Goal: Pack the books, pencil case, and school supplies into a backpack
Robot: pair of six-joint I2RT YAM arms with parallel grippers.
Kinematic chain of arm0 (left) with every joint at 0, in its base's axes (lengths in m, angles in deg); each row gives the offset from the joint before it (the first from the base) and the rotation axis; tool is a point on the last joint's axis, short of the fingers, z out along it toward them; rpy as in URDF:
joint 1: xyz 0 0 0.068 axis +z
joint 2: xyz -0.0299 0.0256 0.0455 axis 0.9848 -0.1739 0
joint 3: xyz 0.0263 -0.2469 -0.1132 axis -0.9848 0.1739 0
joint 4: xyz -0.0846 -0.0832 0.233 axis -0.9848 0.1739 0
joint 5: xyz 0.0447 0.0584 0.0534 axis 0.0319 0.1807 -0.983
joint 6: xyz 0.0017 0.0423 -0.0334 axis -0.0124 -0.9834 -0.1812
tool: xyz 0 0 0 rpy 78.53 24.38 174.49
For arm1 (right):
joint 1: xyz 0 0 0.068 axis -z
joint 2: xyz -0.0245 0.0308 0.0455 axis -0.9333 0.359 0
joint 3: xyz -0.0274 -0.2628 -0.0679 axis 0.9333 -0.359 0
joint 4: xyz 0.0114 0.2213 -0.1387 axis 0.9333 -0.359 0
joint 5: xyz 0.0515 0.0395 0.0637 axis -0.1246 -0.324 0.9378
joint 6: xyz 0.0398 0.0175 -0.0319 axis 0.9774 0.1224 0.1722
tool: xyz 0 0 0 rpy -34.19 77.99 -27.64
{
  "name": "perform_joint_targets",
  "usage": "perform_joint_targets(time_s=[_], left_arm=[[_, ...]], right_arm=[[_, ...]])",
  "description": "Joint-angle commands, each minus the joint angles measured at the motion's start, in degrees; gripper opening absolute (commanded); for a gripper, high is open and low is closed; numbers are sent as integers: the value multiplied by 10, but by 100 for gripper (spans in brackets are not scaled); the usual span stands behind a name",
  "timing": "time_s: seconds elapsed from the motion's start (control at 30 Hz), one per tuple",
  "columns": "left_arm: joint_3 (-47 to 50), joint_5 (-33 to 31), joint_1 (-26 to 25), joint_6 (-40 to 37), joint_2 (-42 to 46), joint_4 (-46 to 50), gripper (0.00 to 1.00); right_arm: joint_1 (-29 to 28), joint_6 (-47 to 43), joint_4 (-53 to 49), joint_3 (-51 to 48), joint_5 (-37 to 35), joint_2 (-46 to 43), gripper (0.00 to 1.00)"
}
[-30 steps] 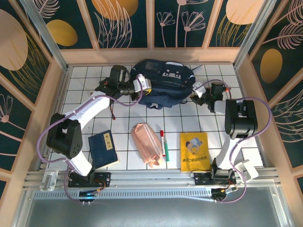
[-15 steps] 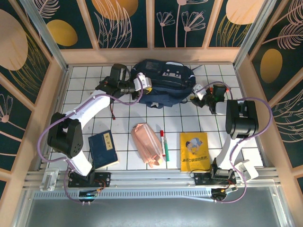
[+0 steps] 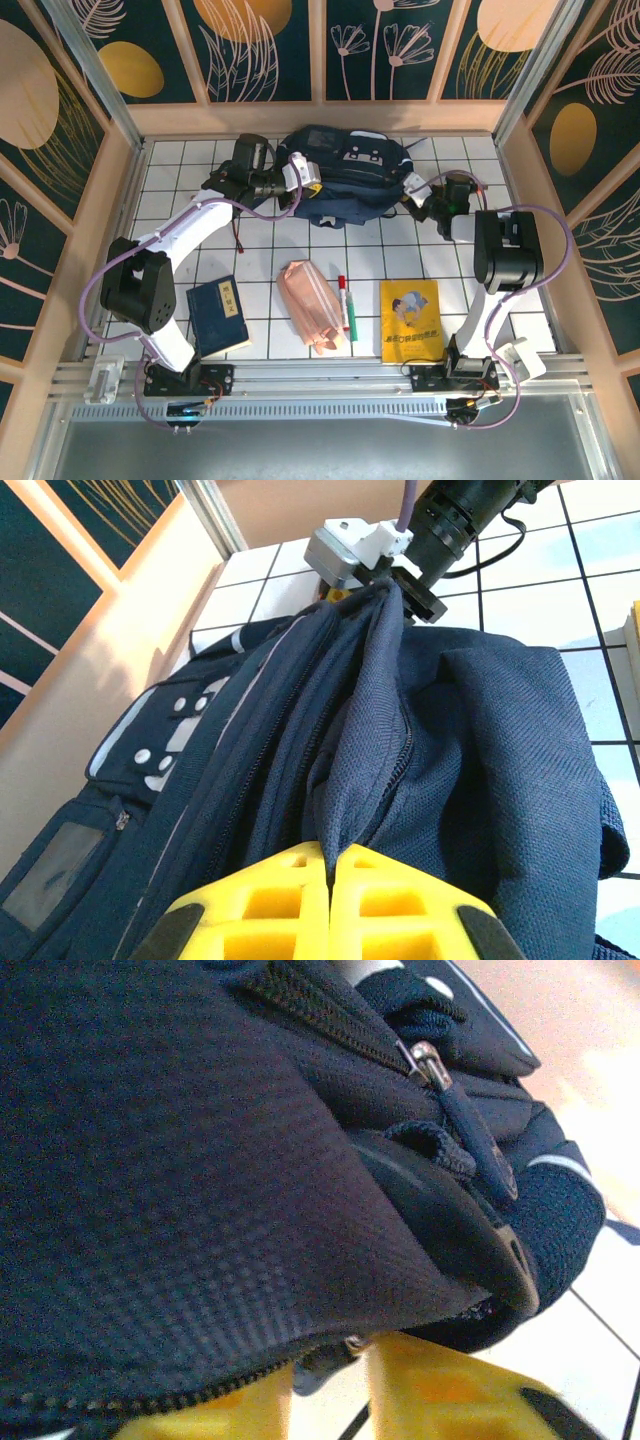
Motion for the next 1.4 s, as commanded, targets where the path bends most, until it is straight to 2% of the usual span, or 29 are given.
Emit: perform_joint_targets(time_s=[0.0,0.27,0.43,0.57,0.77,0.97,1.07,1.2,1.37], left_arm=[[-25,48,3,9,2,-43,0],[-17,37,3,6,2,-44,0],[-7,20,3,5,5,-48,0],[-2,6,3,7,2,-49,0],[16,-15,3,4,-1,-71,0],[9,1,4,30,-22,-90,0],[6,16,3,31,-26,-92,0],[22,-12,-2,20,-25,-109,0],[20,-13,-2,30,-33,-111,0]], right_arm=[[-2,2,29,-3,-11,5,15],[8,26,32,-6,-10,-2,0],[22,23,6,-8,27,-17,0],[28,-10,-68,3,62,-37,0],[23,-39,-151,19,59,-72,0],[35,-61,-189,21,71,-88,0],[26,-59,-200,17,87,-107,0],[0,-64,-236,16,94,-132,0],[-30,-67,-282,17,105,-162,0]])
